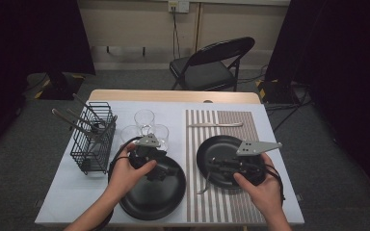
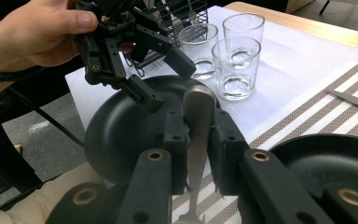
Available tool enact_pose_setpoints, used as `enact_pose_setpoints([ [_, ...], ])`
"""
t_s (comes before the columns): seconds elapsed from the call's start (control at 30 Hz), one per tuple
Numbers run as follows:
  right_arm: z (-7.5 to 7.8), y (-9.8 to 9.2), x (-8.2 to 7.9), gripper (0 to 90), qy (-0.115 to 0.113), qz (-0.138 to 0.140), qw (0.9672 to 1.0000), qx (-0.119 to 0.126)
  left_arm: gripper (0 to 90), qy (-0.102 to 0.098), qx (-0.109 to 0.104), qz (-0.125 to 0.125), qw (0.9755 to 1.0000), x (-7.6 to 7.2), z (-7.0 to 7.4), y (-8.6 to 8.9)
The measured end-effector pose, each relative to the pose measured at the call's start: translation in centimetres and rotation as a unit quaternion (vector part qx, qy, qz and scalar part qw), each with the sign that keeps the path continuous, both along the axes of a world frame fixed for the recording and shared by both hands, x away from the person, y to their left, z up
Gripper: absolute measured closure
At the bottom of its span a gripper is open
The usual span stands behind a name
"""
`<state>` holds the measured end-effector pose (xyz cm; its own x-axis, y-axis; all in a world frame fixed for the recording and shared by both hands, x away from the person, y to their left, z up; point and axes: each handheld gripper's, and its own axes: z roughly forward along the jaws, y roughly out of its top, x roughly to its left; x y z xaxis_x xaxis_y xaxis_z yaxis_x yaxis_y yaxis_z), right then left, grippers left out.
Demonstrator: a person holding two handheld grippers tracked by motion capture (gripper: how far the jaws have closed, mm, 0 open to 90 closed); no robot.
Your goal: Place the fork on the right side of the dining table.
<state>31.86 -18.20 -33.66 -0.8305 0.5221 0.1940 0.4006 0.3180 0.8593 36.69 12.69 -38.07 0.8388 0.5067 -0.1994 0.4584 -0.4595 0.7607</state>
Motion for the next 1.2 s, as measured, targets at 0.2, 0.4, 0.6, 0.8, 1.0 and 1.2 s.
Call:
enact_pose_setpoints([
  [0.2, -0.3, -0.1, -0.2, 78.7, 0.002, 0.002, 1.0000, 0.003, 20.0, 0.001, 0.000, 0.000, 1.0000, 0.1, -0.1, 0.0],
  [0.4, -0.6, -0.3, -0.3, 78.7, 0.005, 0.003, 1.0000, 0.002, 20.1, 0.004, 0.004, 0.000, 1.0000, 0.1, -0.2, -0.2],
  [0.6, -0.5, -0.3, -0.5, 78.7, 0.004, 0.007, 0.9999, 0.006, 20.2, 0.004, 0.003, -0.003, 1.0000, 0.1, -0.3, -0.3],
  [0.8, -0.8, -0.1, -0.5, 78.6, 0.008, 0.011, 0.9999, 0.004, 20.3, 0.005, 0.003, -0.005, 1.0000, 0.1, -0.4, -0.4],
  [1.0, -1.0, -0.1, -0.5, 78.6, 0.010, 0.013, 0.9999, -0.001, 20.2, 0.007, 0.001, -0.004, 1.0000, 0.1, -0.4, -0.3],
  [1.2, -1.3, -0.2, -0.5, 78.4, 0.011, 0.011, 0.9999, -0.006, 20.3, 0.006, 0.000, -0.005, 1.0000, 0.0, -0.4, -0.4],
])
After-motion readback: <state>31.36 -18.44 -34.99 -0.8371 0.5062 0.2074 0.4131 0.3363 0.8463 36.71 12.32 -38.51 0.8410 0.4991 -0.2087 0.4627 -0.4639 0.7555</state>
